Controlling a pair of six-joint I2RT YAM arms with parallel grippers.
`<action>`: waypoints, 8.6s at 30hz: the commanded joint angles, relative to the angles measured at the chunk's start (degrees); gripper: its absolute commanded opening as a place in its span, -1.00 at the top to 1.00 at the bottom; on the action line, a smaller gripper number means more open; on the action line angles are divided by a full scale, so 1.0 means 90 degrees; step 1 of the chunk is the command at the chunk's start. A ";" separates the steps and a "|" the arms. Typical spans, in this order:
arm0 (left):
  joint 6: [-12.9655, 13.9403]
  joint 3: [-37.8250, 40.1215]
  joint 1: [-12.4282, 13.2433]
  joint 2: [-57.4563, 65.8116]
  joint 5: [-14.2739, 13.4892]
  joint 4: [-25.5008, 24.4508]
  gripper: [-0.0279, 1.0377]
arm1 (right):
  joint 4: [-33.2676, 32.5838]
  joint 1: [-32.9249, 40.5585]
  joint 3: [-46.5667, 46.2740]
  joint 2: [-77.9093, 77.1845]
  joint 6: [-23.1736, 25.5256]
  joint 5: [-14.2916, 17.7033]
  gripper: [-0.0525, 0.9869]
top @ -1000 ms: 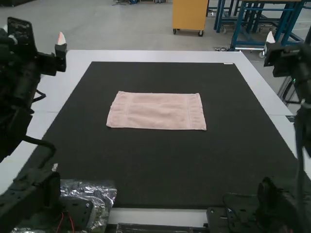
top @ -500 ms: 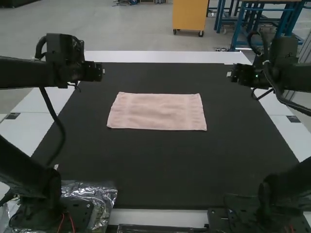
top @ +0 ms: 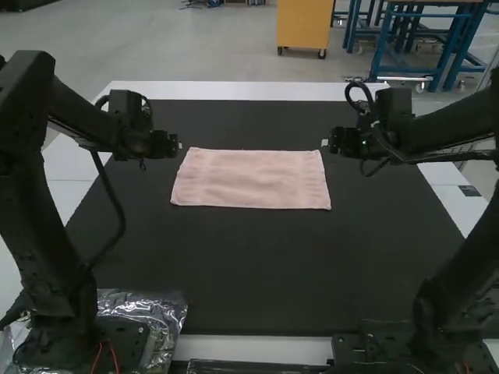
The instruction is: Fold the towel.
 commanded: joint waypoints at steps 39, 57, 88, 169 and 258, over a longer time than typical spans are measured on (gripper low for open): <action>0.0497 0.2603 -0.0038 0.3195 0.0131 0.0142 -0.83 | 0.0813 -0.0003 0.2557 0.3886 -0.0375 0.0223 -0.82; 0.0966 0.2554 -0.0077 0.3585 0.0189 0.0142 0.90 | 0.0071 0.0007 0.2811 0.4277 -0.0375 -0.0109 0.95; 0.1327 0.1802 0.0226 0.1837 0.0980 -0.0278 0.90 | -0.0193 -0.0686 0.2068 0.2451 -0.0062 -0.0782 0.95; 0.0653 -0.1714 0.0157 -0.1513 0.0932 0.1109 -0.88 | 0.0491 0.0095 -0.0383 0.2158 0.0124 -0.1124 -0.02; 0.1083 -0.2505 0.0148 -0.2011 -0.0338 0.2369 -0.87 | 0.2024 0.2683 0.1404 0.1757 0.1276 -0.1622 0.95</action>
